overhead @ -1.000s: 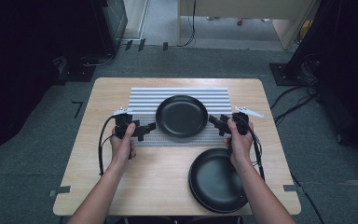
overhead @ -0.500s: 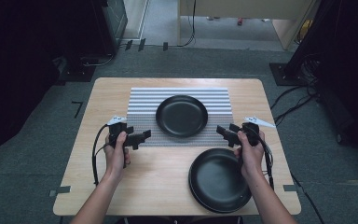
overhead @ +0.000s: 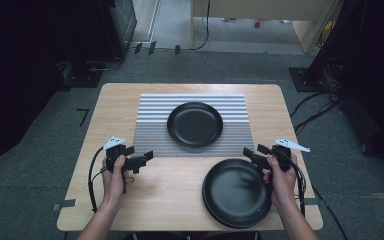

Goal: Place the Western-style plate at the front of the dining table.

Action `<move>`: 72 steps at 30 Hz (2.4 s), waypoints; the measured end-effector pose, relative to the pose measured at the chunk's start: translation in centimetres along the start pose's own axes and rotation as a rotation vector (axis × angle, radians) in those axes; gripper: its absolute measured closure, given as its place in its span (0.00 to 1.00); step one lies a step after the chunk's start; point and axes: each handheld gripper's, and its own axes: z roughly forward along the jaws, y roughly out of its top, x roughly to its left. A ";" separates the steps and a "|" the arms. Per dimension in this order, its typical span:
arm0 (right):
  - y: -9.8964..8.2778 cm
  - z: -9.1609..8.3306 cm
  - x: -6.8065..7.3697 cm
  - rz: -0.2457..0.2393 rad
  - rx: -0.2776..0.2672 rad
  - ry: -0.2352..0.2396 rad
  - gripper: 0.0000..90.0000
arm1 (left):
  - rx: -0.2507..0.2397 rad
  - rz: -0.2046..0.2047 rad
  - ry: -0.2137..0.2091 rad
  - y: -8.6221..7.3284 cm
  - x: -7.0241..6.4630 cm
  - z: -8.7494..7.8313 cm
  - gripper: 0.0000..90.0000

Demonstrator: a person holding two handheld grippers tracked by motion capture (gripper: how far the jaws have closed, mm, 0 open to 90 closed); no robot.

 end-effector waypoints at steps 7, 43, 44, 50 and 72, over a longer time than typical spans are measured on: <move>-1.2 -1.4 -0.3 -0.006 0.004 -0.005 0.28 | 0.006 -0.014 0.017 -1.7 0.5 -1.0 0.11; -5.7 -8.9 -4.0 0.006 0.004 -0.118 0.26 | -0.001 -0.059 0.133 -7.3 4.2 -8.0 0.11; -5.9 -9.0 -4.3 0.002 0.004 -0.125 0.26 | 0.000 -0.061 0.141 -7.5 4.3 -8.1 0.11; -6.9 -10.0 -5.4 -0.010 0.018 -0.189 0.26 | 0.011 -0.057 0.203 -8.6 5.4 -9.1 0.11; -8.6 -9.2 -5.8 -0.180 0.123 -0.428 0.21 | 0.046 0.090 0.481 -10.0 5.5 -8.9 0.11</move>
